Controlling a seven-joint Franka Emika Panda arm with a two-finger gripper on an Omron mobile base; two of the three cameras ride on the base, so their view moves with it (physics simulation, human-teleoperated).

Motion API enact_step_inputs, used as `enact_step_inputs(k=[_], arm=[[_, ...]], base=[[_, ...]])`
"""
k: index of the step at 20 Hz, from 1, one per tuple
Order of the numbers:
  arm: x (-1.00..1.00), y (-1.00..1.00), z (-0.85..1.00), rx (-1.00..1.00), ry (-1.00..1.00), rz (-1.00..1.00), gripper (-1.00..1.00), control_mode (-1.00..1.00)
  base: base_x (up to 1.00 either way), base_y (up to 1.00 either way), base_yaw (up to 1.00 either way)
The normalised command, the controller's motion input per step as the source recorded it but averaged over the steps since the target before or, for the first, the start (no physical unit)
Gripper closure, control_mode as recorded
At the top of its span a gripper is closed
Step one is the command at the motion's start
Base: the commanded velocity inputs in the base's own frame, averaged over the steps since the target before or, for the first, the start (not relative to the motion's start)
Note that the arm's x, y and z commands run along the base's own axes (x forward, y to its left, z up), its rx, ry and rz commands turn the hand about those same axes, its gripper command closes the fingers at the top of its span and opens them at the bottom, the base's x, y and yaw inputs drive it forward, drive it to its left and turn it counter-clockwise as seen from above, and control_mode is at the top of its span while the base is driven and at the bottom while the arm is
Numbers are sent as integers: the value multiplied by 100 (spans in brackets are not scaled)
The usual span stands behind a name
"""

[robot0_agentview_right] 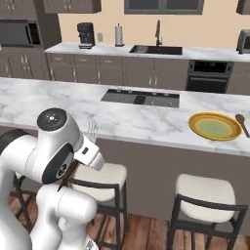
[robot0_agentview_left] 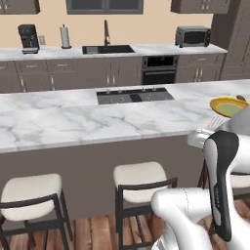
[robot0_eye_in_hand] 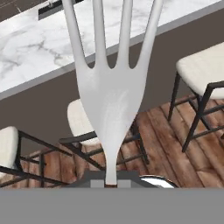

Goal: Take the fork and place it on the left side of the plate. Then take the spoon and place it on the right side of the plate. Make sure they're directly next to the plate.

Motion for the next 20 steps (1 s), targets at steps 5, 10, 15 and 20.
enact_step_inputs(k=[5,10,15,20], arm=[[0,0,0,0,0,0,100,100],[0,0,0,0,0,0,100,100],[0,0,0,0,0,0,100,100],[0,0,0,0,0,0,100,100]], base=[[25,-76,0],[28,-62,0],[35,-47,0],[32,-45,0]])
